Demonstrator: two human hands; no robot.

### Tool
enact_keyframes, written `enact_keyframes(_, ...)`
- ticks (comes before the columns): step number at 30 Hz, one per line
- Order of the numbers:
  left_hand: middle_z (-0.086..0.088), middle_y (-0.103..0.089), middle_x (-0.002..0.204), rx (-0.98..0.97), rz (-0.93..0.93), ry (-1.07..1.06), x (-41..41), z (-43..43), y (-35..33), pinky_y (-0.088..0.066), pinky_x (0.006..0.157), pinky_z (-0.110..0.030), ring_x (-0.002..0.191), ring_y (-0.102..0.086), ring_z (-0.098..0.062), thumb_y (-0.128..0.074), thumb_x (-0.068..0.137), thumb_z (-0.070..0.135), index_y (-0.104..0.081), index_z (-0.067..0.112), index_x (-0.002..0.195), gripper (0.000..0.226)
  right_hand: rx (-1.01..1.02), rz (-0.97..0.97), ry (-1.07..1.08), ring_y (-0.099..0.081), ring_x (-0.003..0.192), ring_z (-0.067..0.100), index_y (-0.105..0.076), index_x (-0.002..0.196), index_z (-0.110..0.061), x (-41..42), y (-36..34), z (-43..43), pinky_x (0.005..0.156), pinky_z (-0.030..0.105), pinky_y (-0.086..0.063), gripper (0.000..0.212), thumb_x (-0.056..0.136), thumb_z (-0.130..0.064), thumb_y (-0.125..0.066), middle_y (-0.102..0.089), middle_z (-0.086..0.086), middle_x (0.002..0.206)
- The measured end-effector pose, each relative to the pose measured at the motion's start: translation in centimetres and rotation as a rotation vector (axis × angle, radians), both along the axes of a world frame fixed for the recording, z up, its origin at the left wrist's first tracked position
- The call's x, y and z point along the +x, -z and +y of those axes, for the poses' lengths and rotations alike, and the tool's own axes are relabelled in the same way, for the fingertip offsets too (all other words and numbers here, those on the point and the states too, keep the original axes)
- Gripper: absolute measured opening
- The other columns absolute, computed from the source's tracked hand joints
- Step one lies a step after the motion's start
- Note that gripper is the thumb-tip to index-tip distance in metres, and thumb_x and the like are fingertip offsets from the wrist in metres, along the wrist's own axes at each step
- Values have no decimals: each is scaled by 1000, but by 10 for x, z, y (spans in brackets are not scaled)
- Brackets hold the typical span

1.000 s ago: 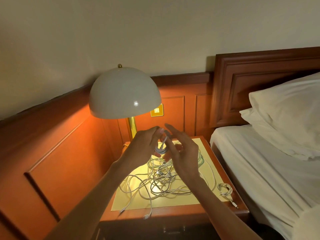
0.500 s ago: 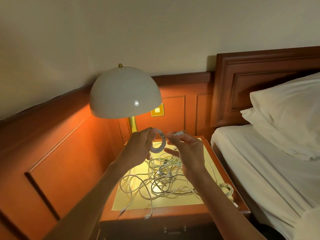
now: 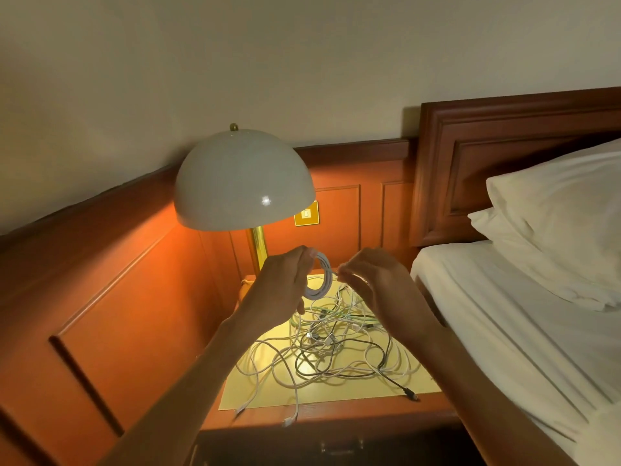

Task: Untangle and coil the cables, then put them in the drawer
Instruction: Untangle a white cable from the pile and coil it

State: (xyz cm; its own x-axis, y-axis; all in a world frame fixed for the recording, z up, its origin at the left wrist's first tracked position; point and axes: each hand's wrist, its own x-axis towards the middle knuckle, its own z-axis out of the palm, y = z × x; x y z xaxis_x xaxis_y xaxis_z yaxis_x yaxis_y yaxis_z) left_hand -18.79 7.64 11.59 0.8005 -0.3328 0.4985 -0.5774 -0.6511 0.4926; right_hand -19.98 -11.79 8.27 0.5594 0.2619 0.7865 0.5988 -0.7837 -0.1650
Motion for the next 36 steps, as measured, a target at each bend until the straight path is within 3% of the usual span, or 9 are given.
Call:
enact_keyframes(4, 5, -50, 55, -79, -30, 20, -2, -7, -2, -41, 41, -20, 36, -55, -10, -30, 106, 33, -48, 32, 83, 29, 284, 71, -4, -70, 74, 9, -74, 103, -11, 0, 9, 19, 63, 20, -56, 13, 91, -11, -70, -76, 1, 89)
enact_keyframes(6, 9, -48, 53, -77, -42, 21, -3, -9, -3, -40, 42, -19, 37, -52, -8, -30, 106, 33, -47, 33, 82, 30, 589, 310, -77, -72, 72, 6, -73, 103, -14, -2, 12, 29, 64, 15, -55, 11, 96, -16, -64, -76, -3, 84)
enact_keyframes(10, 15, -44, 57, 5, -121, -17, 0, -9, -1, -33, 48, -12, 52, -53, -1, -31, 106, 32, -49, 25, 88, 26, 1159, 766, -472, -75, 91, 26, -70, 109, -2, -9, 11, 37, 79, 30, -61, 20, 101, -13, -55, -77, 12, 97)
enact_keyframes(14, 11, -50, 63, 72, -138, -68, 1, -5, 5, -34, 52, -16, 54, -53, -8, -27, 103, 37, -54, 20, 92, 34, 1322, 1005, -738, -68, 109, 34, -66, 116, 5, -10, 10, 34, 87, 33, -57, 25, 101, -8, -51, -72, 20, 110)
enact_keyframes(19, 12, -51, 69, 113, -232, -182, 1, -3, 7, -31, 52, -11, 56, -52, -6, -35, 104, 28, -62, 11, 108, 33, 1527, 1191, -808, -65, 104, 31, -71, 103, -5, -12, -1, 37, 96, 44, -52, 22, 96, -21, -58, -71, 16, 101)
enact_keyframes(21, 3, -60, 73, 185, -266, -140, 3, -5, 7, -36, 55, -15, 59, -56, -10, -46, 102, 16, -63, 9, 109, 20, 1509, 1195, -721, -66, 94, 27, -69, 102, -7, -11, -7, 41, 95, 43, -51, 25, 89, -29, -68, -68, 12, 90)
enact_keyframes(24, 20, -48, 65, 59, -182, -103, 5, -6, 6, -33, 52, -9, 54, -52, -1, -40, 105, 24, -56, 21, 94, 19, 1407, 1127, -544, -64, 85, 20, -61, 102, -8, -8, -12, 48, 83, 35, -54, 27, 84, -21, -77, -67, 6, 80)
enact_keyframes(30, 18, -49, 67, 116, -190, -100, 14, -5, 5, -32, 58, -11, 60, -52, -4, -34, 104, 34, -51, 25, 89, 25, 1317, 1070, -459, -74, 93, 29, -67, 109, 1, -6, -15, 42, 74, 31, -62, 30, 82, -7, -77, -74, 19, 101)
enact_keyframes(36, -6, -67, 93, 294, -303, -111, 13, -7, 11, -52, 71, -29, 85, -64, -20, -65, 92, 13, -67, 9, 105, 15, 799, 1073, -275, -73, 71, 19, -61, 122, -5, -1, -16, 35, 61, 27, -60, 28, 97, -17, -64, -71, 10, 93)
